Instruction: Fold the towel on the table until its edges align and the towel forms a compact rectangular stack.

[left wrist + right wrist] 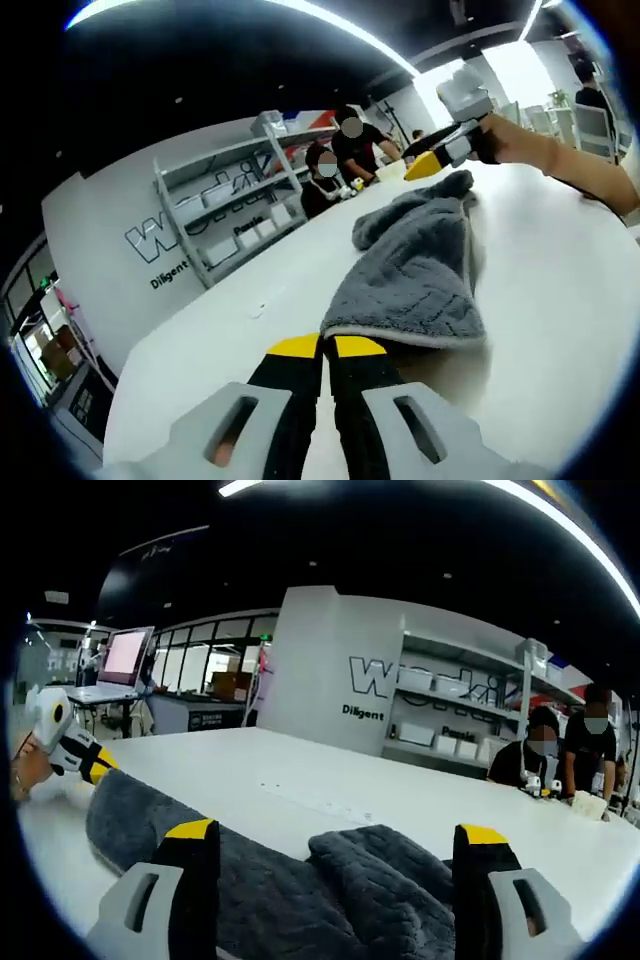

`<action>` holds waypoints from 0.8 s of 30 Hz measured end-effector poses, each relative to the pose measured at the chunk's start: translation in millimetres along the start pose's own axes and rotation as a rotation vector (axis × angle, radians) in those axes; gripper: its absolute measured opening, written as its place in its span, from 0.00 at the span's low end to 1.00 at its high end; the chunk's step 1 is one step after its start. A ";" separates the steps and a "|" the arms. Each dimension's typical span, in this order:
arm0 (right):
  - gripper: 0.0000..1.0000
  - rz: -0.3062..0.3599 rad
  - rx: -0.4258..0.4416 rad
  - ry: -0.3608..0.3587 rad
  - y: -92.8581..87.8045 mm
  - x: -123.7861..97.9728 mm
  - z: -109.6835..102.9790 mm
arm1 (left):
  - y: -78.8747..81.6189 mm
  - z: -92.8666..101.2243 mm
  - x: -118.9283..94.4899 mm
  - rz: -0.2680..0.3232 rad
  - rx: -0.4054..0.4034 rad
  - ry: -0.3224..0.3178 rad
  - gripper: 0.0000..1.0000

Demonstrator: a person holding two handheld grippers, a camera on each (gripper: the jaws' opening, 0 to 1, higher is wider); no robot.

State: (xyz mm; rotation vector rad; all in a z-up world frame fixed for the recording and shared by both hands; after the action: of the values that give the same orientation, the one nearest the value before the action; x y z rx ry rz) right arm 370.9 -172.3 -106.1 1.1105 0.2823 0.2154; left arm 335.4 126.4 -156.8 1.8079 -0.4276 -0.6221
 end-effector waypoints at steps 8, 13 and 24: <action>0.99 -0.001 -0.008 0.033 1.2 3.9 -11.2 | 0.3 -11.4 -1.4 0.007 -0.004 0.055 0.02; 0.99 -0.006 -0.014 0.041 0.4 5.1 -13.0 | 2.6 -23.6 -5.5 0.016 -0.007 0.102 0.02; 0.99 -0.017 -0.017 0.065 -2.9 6.9 -18.8 | 2.6 -46.0 -16.3 0.024 -0.051 0.195 0.02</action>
State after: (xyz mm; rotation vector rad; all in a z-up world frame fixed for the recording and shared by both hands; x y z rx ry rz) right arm 371.3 -155.4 -117.4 1.0854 0.3477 0.2387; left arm 350.3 169.8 -140.0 1.7922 -0.2982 -0.4316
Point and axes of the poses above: the point that each gripper's makers call its tool centre point, and the gripper's own axes: x roughly forward along the fingers, z roughly to its right, y roughly out of its top, the point moved 3 cm from there along -x, roughly backward along the fingers, and after that the axes turned 13 degrees about -x, right-handed, at the moved point
